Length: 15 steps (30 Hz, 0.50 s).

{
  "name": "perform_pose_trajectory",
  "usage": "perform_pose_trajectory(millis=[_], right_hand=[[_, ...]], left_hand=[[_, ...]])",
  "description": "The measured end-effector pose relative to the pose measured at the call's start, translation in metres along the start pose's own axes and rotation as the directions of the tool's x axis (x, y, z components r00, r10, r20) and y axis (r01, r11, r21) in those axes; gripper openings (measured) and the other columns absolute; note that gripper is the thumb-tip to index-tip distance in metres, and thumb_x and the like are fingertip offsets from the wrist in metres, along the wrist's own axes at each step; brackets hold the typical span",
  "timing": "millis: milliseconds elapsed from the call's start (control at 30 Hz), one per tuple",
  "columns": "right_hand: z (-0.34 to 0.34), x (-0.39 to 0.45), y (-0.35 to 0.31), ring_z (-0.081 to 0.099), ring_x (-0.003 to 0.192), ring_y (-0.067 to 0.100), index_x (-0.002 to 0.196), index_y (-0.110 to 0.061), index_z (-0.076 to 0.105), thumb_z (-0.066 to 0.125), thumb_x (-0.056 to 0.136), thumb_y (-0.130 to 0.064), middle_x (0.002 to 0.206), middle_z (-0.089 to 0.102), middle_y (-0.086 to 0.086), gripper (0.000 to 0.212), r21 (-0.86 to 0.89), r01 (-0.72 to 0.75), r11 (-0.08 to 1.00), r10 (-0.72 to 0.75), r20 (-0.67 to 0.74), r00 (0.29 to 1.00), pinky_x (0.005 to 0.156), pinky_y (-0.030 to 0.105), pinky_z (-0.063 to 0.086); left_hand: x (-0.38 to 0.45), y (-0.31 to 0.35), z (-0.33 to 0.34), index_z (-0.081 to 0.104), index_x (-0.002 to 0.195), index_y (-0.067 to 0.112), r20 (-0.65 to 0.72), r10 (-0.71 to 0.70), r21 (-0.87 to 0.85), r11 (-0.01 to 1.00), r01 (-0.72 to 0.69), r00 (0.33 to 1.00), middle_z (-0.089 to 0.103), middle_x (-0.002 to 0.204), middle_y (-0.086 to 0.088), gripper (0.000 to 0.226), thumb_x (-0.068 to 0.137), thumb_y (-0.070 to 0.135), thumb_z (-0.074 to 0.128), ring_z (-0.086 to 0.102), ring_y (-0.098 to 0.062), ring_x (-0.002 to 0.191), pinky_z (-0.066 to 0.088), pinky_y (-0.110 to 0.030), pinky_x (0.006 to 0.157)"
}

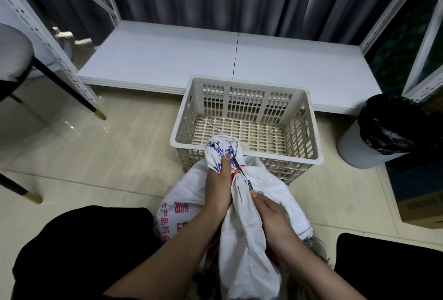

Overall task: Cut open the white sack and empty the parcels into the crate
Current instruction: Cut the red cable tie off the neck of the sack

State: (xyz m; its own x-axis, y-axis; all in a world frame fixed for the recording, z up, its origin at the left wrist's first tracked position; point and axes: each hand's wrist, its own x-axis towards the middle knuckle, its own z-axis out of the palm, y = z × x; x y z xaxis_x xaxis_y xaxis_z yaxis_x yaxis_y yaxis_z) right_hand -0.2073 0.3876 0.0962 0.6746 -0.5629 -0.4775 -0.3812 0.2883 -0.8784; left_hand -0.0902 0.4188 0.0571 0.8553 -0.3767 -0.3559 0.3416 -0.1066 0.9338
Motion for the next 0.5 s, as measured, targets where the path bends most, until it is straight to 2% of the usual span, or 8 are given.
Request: perform_pose_trajectory(millis=[67, 133, 200, 267, 300, 400, 467, 500], right_hand=[[0.0, 0.0, 0.0, 0.065, 0.09, 0.026, 0.078, -0.01, 0.067, 0.048, 0.098, -0.03, 0.086, 0.072, 0.007, 0.034, -0.014, -0.008, 1.0, 0.007, -0.031, 0.999, 0.089, 0.039, 0.048], [0.001, -0.002, 0.003, 0.065, 0.092, 0.029, 0.085, -0.001, 0.066, 0.048, 0.097, -0.029, 0.091, 0.071, 0.014, 0.035, 0.0, 0.003, 1.0, -0.003, -0.02, 1.0, 0.091, 0.039, 0.048], [0.0, -0.006, 0.006, 0.063, 0.081, 0.021, 0.087, 0.005, 0.063, 0.048, 0.098, -0.024, 0.086, 0.068, 0.015, 0.034, 0.031, 0.015, 0.999, -0.014, -0.016, 1.0, 0.083, 0.028, 0.048], [0.0, -0.011, 0.007, 0.057, 0.072, 0.01, 0.084, 0.006, 0.063, 0.047, 0.098, -0.021, 0.077, 0.063, 0.009, 0.033, 0.082, 0.007, 0.997, -0.005, -0.029, 1.0, 0.068, 0.016, 0.045], [0.001, -0.011, 0.009, 0.055, 0.072, 0.01, 0.086, 0.008, 0.062, 0.048, 0.097, -0.022, 0.076, 0.061, 0.009, 0.035, 0.098, -0.001, 0.995, 0.004, -0.024, 1.0, 0.067, 0.017, 0.044], [0.003, -0.011, 0.011, 0.06, 0.082, 0.022, 0.091, 0.0, 0.067, 0.055, 0.092, -0.038, 0.088, 0.067, 0.022, 0.04, 0.111, -0.007, 0.994, 0.007, 0.0, 1.0, 0.084, 0.033, 0.046], [0.004, -0.011, 0.013, 0.063, 0.089, 0.031, 0.093, -0.007, 0.068, 0.059, 0.08, -0.055, 0.099, 0.065, 0.028, 0.051, 0.12, 0.006, 0.993, -0.008, 0.008, 1.0, 0.092, 0.041, 0.045], [0.005, -0.011, 0.015, 0.062, 0.087, 0.032, 0.095, -0.005, 0.067, 0.062, 0.072, -0.064, 0.1, 0.061, 0.033, 0.063, 0.115, 0.012, 0.993, -0.013, 0.004, 1.0, 0.09, 0.042, 0.045]], left_hand=[[0.001, 0.001, -0.001, 0.052, 0.108, 0.03, 0.013, -0.013, -0.01, 1.0, 0.013, 1.0, 0.06, 0.09, 0.019, 0.012, 0.1, 0.031, 0.043, 0.059, -0.005, 0.089, 0.04, -0.024, 0.088], [0.005, 0.002, -0.004, 0.054, 0.111, 0.025, 0.021, -0.027, -0.021, 0.999, 0.027, 0.999, 0.063, 0.094, 0.011, 0.016, 0.1, 0.029, 0.043, 0.06, -0.012, 0.094, 0.043, -0.027, 0.09], [0.008, 0.004, -0.006, 0.056, 0.108, 0.023, 0.013, -0.034, -0.014, 0.999, 0.034, 0.999, 0.063, 0.091, 0.009, 0.016, 0.1, 0.029, 0.044, 0.06, -0.012, 0.089, 0.042, -0.026, 0.086], [0.009, 0.005, -0.007, 0.056, 0.108, 0.022, 0.001, -0.028, 0.012, 1.0, 0.028, 1.0, 0.062, 0.087, 0.011, 0.016, 0.1, 0.029, 0.043, 0.058, -0.004, 0.08, 0.039, -0.023, 0.082], [0.009, 0.006, -0.007, 0.057, 0.111, 0.021, -0.002, -0.02, 0.026, 0.999, 0.02, 1.0, 0.062, 0.088, 0.01, 0.019, 0.1, 0.029, 0.043, 0.058, -0.002, 0.079, 0.039, -0.022, 0.081], [0.008, 0.006, -0.007, 0.057, 0.124, 0.016, -0.001, 0.0, 0.059, 0.998, 0.0, 1.0, 0.063, 0.103, 0.005, 0.03, 0.1, 0.029, 0.044, 0.06, -0.011, 0.092, 0.042, -0.023, 0.087], [0.007, 0.007, -0.008, 0.058, 0.124, 0.015, -0.001, 0.004, 0.074, 0.997, -0.004, 1.0, 0.064, 0.105, 0.004, 0.032, 0.1, 0.03, 0.044, 0.06, -0.014, 0.097, 0.044, -0.025, 0.09], [0.008, 0.007, -0.008, 0.059, 0.124, 0.015, -0.001, 0.001, 0.077, 0.997, -0.001, 1.0, 0.065, 0.105, 0.003, 0.032, 0.1, 0.03, 0.044, 0.061, -0.016, 0.098, 0.045, -0.026, 0.091]])
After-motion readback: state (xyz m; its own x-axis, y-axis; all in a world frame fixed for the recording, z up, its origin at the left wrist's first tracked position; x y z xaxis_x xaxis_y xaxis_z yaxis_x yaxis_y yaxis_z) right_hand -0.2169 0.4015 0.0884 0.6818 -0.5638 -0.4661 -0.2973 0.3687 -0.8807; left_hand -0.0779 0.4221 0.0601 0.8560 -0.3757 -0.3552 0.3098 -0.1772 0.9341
